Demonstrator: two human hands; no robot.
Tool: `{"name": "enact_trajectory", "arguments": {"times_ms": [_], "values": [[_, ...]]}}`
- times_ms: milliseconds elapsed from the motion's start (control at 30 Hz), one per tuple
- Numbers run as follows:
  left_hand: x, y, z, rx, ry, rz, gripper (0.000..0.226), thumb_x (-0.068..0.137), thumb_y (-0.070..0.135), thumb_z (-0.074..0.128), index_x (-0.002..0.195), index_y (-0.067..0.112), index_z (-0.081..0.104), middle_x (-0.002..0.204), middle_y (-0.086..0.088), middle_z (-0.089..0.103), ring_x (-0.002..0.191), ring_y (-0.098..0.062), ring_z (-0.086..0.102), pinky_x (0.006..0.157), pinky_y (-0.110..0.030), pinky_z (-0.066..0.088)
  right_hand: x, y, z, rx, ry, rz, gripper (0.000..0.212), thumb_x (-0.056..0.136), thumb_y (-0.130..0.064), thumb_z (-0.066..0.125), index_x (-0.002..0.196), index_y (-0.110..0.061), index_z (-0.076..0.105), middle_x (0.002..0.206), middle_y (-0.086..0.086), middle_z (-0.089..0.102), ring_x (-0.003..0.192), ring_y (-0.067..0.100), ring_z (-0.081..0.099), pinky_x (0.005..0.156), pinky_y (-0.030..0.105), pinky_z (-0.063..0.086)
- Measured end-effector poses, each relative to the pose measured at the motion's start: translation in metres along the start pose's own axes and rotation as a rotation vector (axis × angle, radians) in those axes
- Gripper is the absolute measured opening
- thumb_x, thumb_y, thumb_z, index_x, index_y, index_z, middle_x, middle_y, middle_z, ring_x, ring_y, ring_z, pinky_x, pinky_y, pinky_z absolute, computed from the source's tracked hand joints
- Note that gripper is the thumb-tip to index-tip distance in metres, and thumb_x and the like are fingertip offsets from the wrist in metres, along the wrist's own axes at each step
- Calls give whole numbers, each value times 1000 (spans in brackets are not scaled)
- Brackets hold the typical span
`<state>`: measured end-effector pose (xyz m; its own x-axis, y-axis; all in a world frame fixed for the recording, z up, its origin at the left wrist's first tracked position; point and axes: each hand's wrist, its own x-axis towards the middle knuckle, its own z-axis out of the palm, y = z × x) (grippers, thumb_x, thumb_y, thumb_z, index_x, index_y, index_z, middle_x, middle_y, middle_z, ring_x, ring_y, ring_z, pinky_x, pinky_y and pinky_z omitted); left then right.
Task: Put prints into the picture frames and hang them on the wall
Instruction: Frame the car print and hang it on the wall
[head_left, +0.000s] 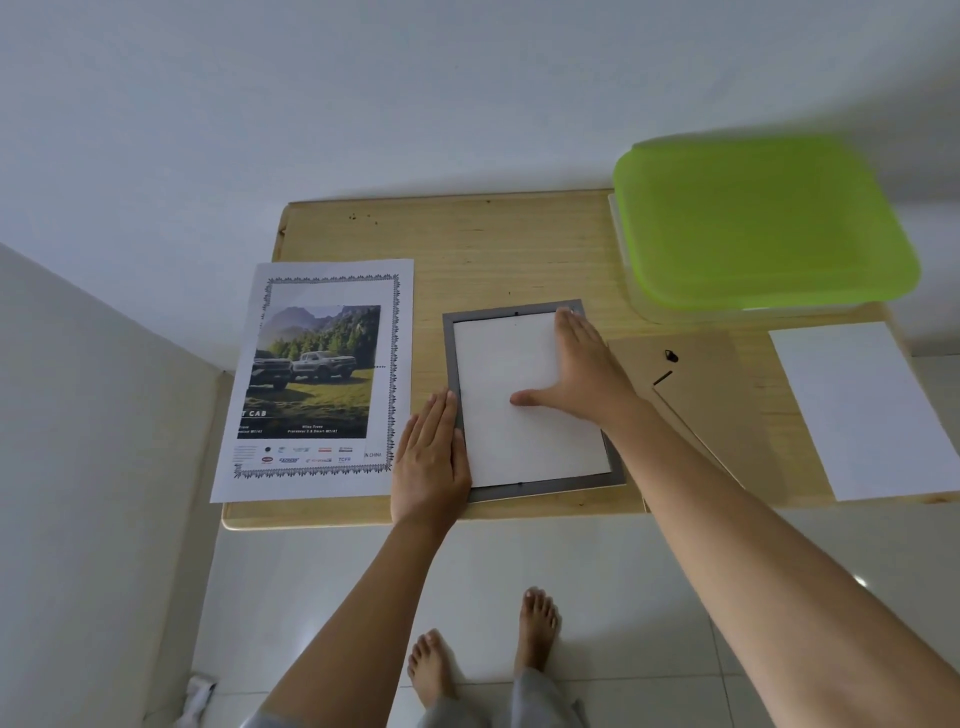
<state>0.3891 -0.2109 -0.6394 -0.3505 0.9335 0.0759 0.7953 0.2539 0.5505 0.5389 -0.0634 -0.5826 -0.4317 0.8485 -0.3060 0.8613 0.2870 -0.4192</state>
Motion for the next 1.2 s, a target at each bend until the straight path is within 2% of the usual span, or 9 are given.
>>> {"name": "enact_trajectory", "arguments": {"times_ms": [100, 233, 333, 467, 600, 733, 867, 1067, 1200], "values": [[0, 0, 0, -1, 6, 3, 48, 94, 24, 31, 140, 16, 38, 146, 3, 39, 135, -3, 24, 113, -25, 16, 0, -2, 6, 8, -43, 26, 133, 59, -66, 71, 145, -4, -10, 156, 8, -10, 144, 19, -10, 116, 32, 1], [-1, 1, 0, 1, 17, 12, 47, 94, 24, 30, 139, 15, 39, 144, 1, 41, 136, -10, 32, 113, -29, 21, -2, -3, 9, 53, -26, 30, 132, 60, -62, 73, 145, -4, -10, 156, 8, -10, 144, 19, -9, 115, 30, 2], [-1, 2, 0, -1, 15, 7, 47, 93, 22, 32, 139, 14, 39, 145, 0, 41, 136, -9, 30, 114, -30, 20, -4, -5, 10, 91, -23, 27, 128, 63, -58, 74, 146, -3, -7, 156, 9, -8, 144, 20, -7, 115, 29, 2], [-1, 2, 0, -10, 16, 5, 47, 94, 23, 32, 139, 14, 39, 145, 0, 41, 135, -7, 27, 114, -30, 19, -7, -6, 14, 139, 12, -14, 115, 67, -50, 75, 146, -6, 5, 156, 9, 8, 144, 22, 7, 115, 33, 13], [0, 2, 0, -9, 9, -1, 47, 94, 24, 31, 139, 14, 39, 145, 0, 41, 135, -6, 26, 114, -29, 18, -10, -9, 11, 265, 74, 17, 104, 61, -40, 83, 142, -10, 24, 145, 8, 34, 133, 24, 30, 105, 34, 30], [-1, 2, -1, -10, -3, 0, 47, 93, 23, 33, 140, 14, 39, 145, 0, 40, 136, -8, 27, 114, -29, 17, -11, -8, 4, 365, 166, 108, 99, 55, -37, 87, 136, -9, 37, 135, 9, 40, 125, 24, 37, 99, 26, 30], [-1, 3, -2, -9, -17, -6, 49, 94, 25, 31, 140, 14, 37, 146, 1, 38, 136, -5, 23, 114, -27, 15, -20, -5, -4, 443, 177, 227, 96, 57, -40, 85, 137, -14, 39, 130, 8, 40, 121, 22, 39, 89, 22, 29], [-1, 5, -4, -17, -25, -9, 50, 93, 27, 31, 140, 13, 37, 146, 1, 37, 138, -9, 26, 115, -28, 16, -34, 2, -6, 626, 222, 301, 90, 52, -37, 88, 130, -16, 48, 125, 4, 53, 117, 21, 49, 93, 33, 45], [-1, 4, -5, -22, -30, -3, 50, 93, 26, 31, 140, 13, 38, 146, 0, 38, 138, -12, 28, 116, -33, 21, -50, 10, -1, 774, 223, 354, 88, 61, -27, 86, 136, -15, 43, 135, 2, 50, 124, 17, 47, 101, 35, 43]]}}
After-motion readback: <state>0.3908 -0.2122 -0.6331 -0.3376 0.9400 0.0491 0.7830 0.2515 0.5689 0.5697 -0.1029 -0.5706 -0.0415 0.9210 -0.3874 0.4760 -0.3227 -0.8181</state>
